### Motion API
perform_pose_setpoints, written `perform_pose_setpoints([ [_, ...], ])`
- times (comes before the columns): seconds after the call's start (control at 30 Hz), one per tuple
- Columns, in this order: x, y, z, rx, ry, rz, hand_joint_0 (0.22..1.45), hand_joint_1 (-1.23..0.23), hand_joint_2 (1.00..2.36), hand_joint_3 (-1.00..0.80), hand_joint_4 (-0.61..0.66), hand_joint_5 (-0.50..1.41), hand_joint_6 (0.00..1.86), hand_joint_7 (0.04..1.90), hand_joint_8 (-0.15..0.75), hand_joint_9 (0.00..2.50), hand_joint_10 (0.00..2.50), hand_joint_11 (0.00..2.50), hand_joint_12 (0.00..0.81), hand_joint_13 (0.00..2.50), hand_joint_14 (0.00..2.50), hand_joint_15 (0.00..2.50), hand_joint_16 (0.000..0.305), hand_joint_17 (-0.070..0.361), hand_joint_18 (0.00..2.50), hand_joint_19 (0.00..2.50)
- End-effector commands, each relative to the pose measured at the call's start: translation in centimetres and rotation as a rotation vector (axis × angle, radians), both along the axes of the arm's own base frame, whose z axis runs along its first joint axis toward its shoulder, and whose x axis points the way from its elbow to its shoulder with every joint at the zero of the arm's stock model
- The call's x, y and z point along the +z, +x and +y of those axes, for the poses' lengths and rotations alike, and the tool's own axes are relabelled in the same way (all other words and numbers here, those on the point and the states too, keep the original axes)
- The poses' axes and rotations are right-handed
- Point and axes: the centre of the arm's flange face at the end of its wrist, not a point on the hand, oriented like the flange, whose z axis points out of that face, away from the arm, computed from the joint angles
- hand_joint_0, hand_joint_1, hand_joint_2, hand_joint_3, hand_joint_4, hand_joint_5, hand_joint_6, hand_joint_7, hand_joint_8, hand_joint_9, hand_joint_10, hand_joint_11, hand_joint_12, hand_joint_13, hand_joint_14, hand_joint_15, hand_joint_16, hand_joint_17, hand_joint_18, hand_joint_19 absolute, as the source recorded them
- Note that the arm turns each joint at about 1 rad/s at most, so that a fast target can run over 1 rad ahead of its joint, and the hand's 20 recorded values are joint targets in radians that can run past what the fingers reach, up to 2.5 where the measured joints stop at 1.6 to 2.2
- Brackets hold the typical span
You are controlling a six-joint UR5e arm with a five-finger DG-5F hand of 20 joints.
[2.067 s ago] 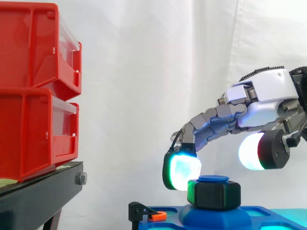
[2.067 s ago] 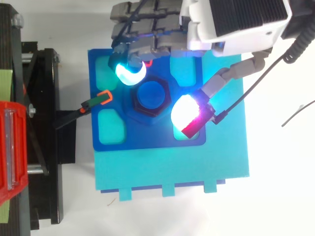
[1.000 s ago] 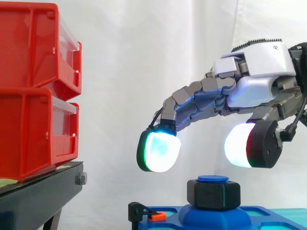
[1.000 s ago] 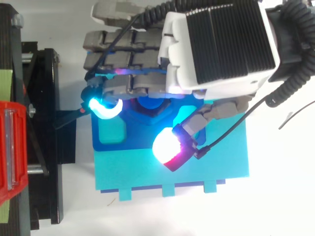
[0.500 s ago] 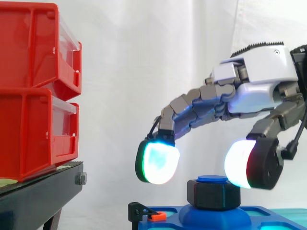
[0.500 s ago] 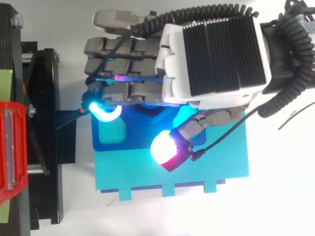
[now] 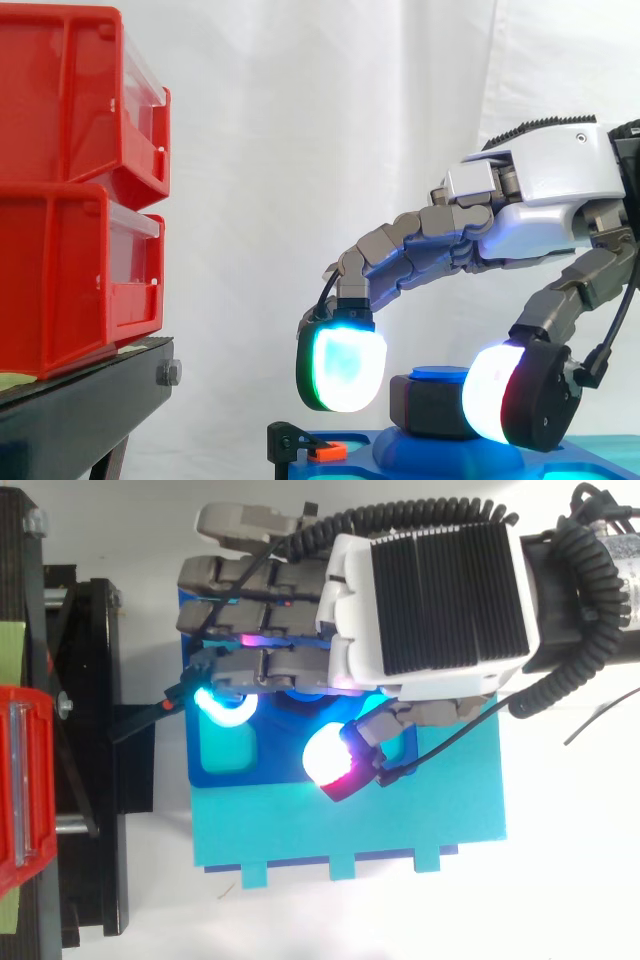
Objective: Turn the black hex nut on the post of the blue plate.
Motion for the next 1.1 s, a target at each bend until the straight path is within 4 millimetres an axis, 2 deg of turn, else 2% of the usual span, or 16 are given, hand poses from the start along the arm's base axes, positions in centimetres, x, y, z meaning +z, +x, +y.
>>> perform_pose_setpoints([
  [0.0, -0.1, 0.0, -0.1, -0.007, -0.005, 0.001, 0.59, -0.84, 1.00, -0.49, 0.14, -0.21, 0.50, 0.99, 0.226, 0.31, 0.00, 0.02, 0.350, 0.08, 0.00, 0.00, 0.055, 0.124, 0.00, 0.00],
  [0.2, -0.1, 0.0, -0.2, -0.011, -0.011, 0.003, 0.59, -0.85, 1.00, -0.50, 0.12, -0.23, 0.50, 0.94, 0.223, 0.30, 0.00, 0.03, 0.352, 0.08, 0.00, 0.00, 0.055, 0.123, 0.00, 0.00],
  [0.4, -1.3, -0.3, -0.2, -0.012, -0.011, -0.002, 0.56, -0.89, 1.00, -0.50, 0.14, -0.23, 0.50, 0.93, 0.225, 0.30, 0.00, 0.03, 0.357, 0.08, 0.00, 0.00, 0.056, 0.126, 0.00, 0.00],
  [1.07, -1.5, -0.4, -0.6, -0.018, -0.023, 0.000, 0.60, -0.87, 1.00, -0.50, 0.17, -0.21, 0.50, 1.04, 0.229, 0.35, 0.00, 0.06, 0.353, 0.13, 0.00, 0.00, 0.054, 0.121, 0.05, 0.00],
])
